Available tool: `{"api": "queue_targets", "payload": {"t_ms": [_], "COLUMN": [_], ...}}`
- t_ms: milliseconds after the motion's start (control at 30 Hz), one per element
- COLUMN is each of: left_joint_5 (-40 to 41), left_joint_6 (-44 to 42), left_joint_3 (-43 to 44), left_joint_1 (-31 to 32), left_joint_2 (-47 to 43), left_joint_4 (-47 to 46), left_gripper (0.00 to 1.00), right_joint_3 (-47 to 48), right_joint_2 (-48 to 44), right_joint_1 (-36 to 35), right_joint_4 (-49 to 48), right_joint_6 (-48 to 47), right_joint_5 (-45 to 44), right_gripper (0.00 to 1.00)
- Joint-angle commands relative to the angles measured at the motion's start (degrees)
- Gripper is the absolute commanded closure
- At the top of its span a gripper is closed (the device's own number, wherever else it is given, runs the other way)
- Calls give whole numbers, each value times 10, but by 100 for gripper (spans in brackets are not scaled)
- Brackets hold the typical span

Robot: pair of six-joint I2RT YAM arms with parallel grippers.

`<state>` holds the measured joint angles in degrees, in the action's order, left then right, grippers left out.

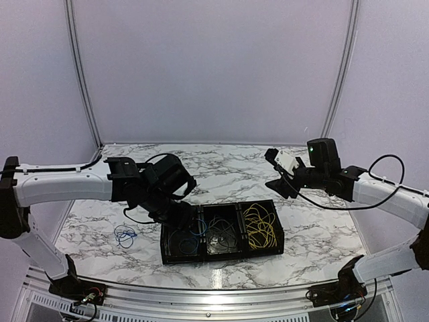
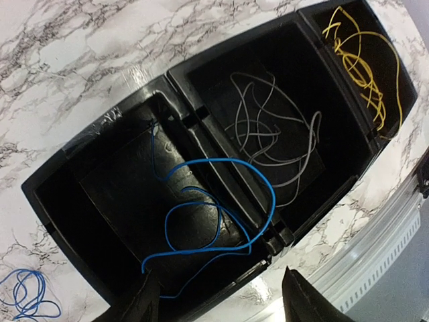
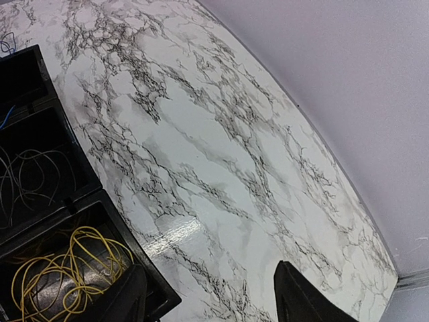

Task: Untangle the cables

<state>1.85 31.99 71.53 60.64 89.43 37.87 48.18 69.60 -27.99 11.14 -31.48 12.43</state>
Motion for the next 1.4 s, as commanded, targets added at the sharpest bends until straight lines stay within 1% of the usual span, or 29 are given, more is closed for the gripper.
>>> {"api": "queue_targets", "payload": {"t_ms": [0,133,200,233,300,333,400,500,633,1067,1300,1367], "left_joint_5": [-51,-41,-26,-23,-22,-22,-22,1,13,62,77,71], "left_joint_6": [-29,-38,-46,-48,-53,-56,-58,-60,-62,-58,-55,-60], "left_joint_3": [21,32,33,32,28,26,19,11,5,32,36,51], "left_joint_1": [-4,0,-1,-2,-3,-3,-3,-4,-10,-17,-27,-28], "left_joint_2": [42,71,79,83,90,91,88,84,96,165,134,111], "left_joint_4": [28,27,28,28,28,28,27,28,28,27,31,34], "left_gripper": [35,36,39,42,50,59,69,75,76,79,79,76], "right_joint_3": [28,20,16,14,9,6,3,-2,-5,-8,-10,-8], "right_joint_2": [0,-7,-12,-14,-19,-21,-25,-28,-28,-29,-31,-31], "right_joint_1": [2,2,2,2,2,2,2,2,3,2,2,2], "right_joint_4": [-7,-8,-7,-8,-8,-8,-8,-10,-14,-12,-11,-10], "right_joint_6": [8,8,9,10,10,10,11,11,13,14,14,12], "right_joint_5": [7,4,4,3,3,2,0,-1,2,4,1,0], "right_gripper": [35,34,34,34,34,34,34,34,33,33,33,33]}}
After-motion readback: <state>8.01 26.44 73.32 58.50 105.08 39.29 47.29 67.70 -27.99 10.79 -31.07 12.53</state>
